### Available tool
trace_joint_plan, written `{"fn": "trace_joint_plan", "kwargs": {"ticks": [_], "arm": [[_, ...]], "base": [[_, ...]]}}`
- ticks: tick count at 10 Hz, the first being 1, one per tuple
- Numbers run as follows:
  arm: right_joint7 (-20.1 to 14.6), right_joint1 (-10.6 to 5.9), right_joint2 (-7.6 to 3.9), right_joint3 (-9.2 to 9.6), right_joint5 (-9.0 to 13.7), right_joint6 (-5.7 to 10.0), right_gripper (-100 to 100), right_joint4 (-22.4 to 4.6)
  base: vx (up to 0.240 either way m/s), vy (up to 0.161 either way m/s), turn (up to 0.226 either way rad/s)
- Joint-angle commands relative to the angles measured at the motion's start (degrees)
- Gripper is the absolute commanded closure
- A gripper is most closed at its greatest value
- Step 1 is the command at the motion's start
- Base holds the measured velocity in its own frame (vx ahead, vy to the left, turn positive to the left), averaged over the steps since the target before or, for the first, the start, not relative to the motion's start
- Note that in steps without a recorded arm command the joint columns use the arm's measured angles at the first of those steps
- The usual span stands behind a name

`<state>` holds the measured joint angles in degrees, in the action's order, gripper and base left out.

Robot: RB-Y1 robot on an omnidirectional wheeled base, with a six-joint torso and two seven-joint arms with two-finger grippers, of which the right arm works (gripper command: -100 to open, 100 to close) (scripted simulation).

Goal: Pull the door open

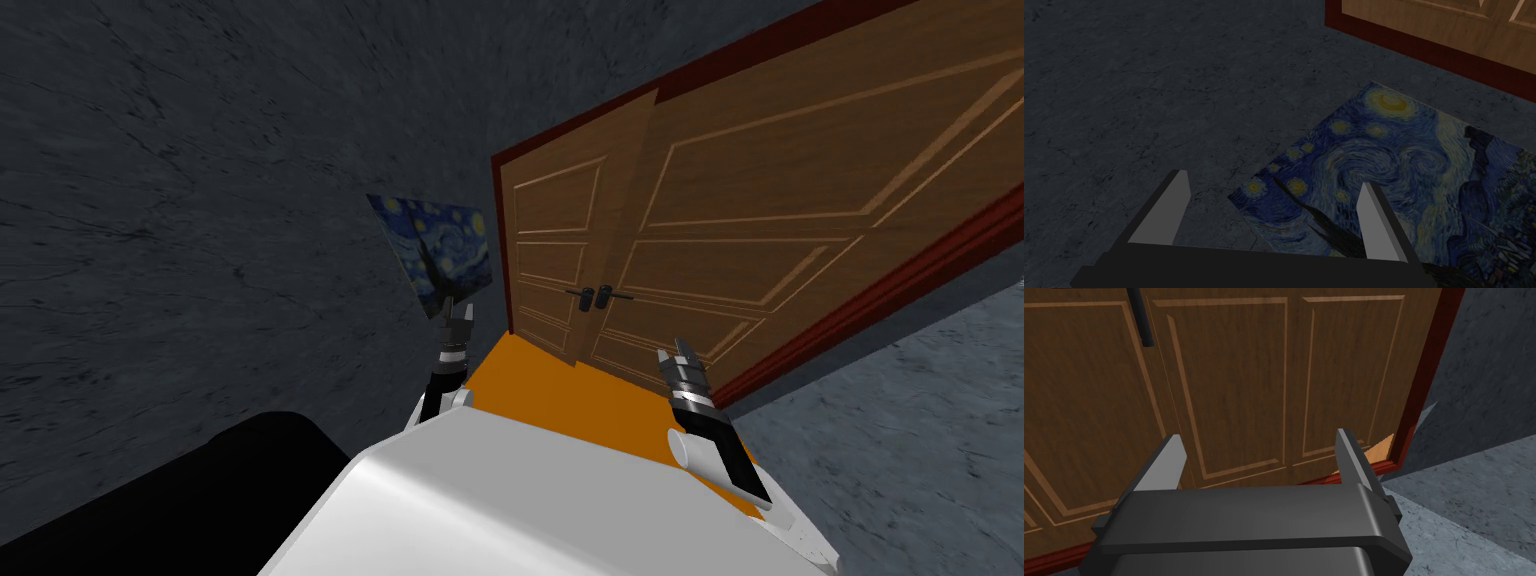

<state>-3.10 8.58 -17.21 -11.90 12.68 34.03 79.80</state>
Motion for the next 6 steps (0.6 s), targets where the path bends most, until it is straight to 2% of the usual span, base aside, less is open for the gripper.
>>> {"fn": "trace_joint_plan", "kwargs": {"ticks": [1, 3, 4, 5, 6], "arm": [[-0.3, -0.96, -0.87, -0.50, 0.4, -0.23, -100, -2.9], [-1.0, -2.96, -2.52, -1.37, 1.1, -0.28, -100, -6.9], [-1.0, -2.96, -2.52, -1.37, 1.1, -0.28, -100, -8.1], [-1.3, -3.96, -3.35, -1.80, 1.4, -0.31, -100, -10.1], [-1.3, -3.96, -3.35, -1.80, 1.4, -0.31, -100, -10.7]], "base": [[0.062, -0.011, 0.100], [0.088, -0.018, 0.154], [0.066, -0.023, 0.041], [0.053, -0.018, 0.086], [0.042, -0.015, 0.053]]}}
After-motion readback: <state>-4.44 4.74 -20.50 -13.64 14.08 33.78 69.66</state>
